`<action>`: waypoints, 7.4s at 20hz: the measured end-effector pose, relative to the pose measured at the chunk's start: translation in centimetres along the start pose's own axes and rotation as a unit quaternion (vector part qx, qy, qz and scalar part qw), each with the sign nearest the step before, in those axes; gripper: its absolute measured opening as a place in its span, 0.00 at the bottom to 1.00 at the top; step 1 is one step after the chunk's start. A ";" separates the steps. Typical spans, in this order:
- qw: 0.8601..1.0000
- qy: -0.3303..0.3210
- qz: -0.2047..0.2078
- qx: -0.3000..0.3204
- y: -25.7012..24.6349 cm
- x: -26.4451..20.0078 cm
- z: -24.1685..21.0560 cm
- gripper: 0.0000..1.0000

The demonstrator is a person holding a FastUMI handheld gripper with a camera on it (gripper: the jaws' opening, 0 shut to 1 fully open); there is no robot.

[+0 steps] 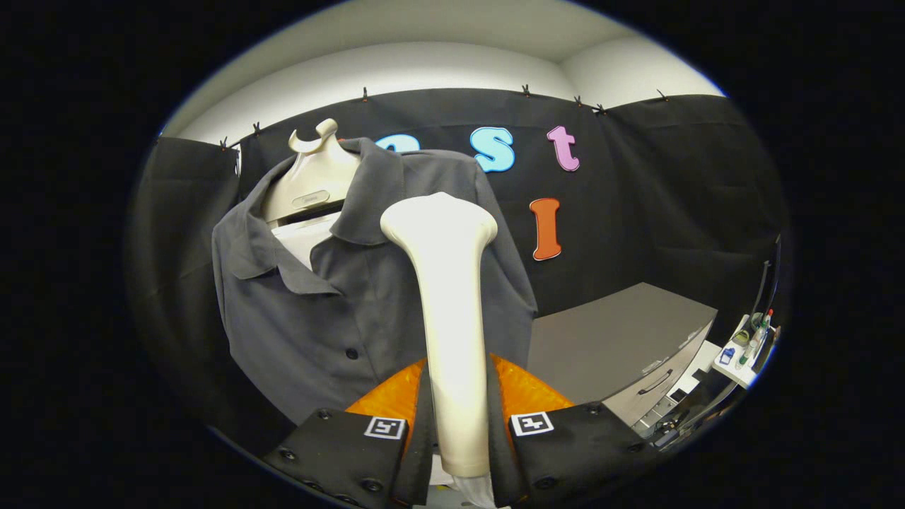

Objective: Iron the clothes twice with a garment steamer, once on the left side and once on the right side.

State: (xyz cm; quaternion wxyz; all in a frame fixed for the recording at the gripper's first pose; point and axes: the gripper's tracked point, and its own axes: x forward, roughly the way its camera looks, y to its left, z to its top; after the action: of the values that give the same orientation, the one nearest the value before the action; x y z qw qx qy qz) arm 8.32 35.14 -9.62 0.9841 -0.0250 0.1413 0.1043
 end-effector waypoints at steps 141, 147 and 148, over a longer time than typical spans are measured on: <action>0.964 0.245 0.088 -0.043 13.7 -1.7 -25.4 0.41; 0.956 0.275 0.084 -0.054 13.1 -1.5 -28.5 0.41; 0.955 0.280 0.083 -0.057 12.9 -1.5 -29.0 0.41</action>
State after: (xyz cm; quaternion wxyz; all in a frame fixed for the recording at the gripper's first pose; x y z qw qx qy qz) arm -3.69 45.13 -37.28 0.8897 -0.0979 0.4069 0.1824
